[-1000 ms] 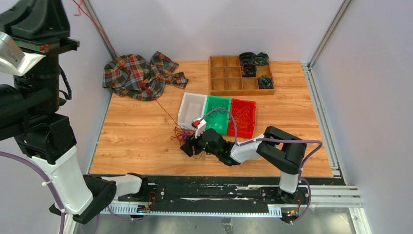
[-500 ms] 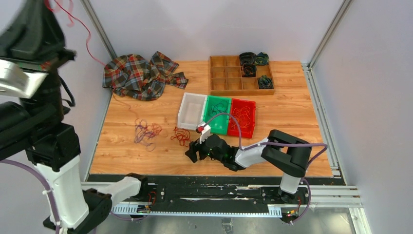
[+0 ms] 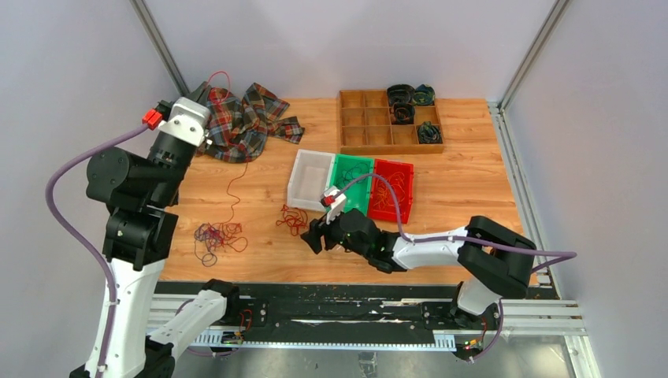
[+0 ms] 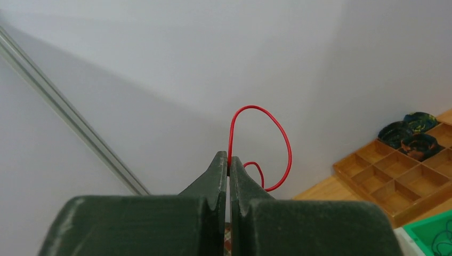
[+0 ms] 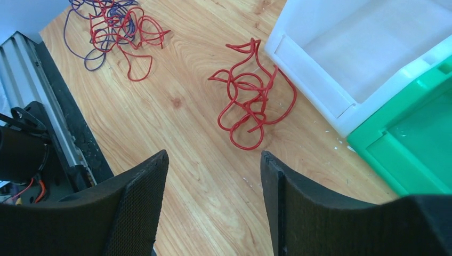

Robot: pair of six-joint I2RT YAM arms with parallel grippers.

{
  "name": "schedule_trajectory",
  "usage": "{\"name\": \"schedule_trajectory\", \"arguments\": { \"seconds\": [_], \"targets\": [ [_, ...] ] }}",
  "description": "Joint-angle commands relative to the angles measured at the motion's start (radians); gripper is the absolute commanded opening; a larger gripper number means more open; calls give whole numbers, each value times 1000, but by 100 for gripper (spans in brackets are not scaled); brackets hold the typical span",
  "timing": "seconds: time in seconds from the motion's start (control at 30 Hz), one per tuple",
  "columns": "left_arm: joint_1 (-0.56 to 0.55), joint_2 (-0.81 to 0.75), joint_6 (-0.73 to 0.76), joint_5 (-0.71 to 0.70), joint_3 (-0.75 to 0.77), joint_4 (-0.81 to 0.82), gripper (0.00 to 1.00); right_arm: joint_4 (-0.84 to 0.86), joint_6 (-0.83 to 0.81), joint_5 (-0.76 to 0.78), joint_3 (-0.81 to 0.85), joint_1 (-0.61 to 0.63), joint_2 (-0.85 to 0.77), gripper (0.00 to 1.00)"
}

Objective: Untangle the cables

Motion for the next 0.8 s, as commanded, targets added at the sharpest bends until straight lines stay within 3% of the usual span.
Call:
{"name": "schedule_trajectory", "arguments": {
  "seconds": [0.0,0.4,0.57,0.7,0.77],
  "targets": [
    [-5,3,-19,23,80,5,1,-79,-67,31,87,-13,30,63],
    [-5,5,13,-30,61,-58,0,-193,-56,-17,319,-65,304,52],
    [-5,-3,17,-16,58,-95,1,-167,-62,6,337,-71,309,29],
    [-5,-13,18,-13,39,-122,1,-169,-70,-1,342,-90,277,5],
    [-5,-18,18,-11,25,-145,1,-173,-77,-4,336,-101,246,1]
  ]
}}
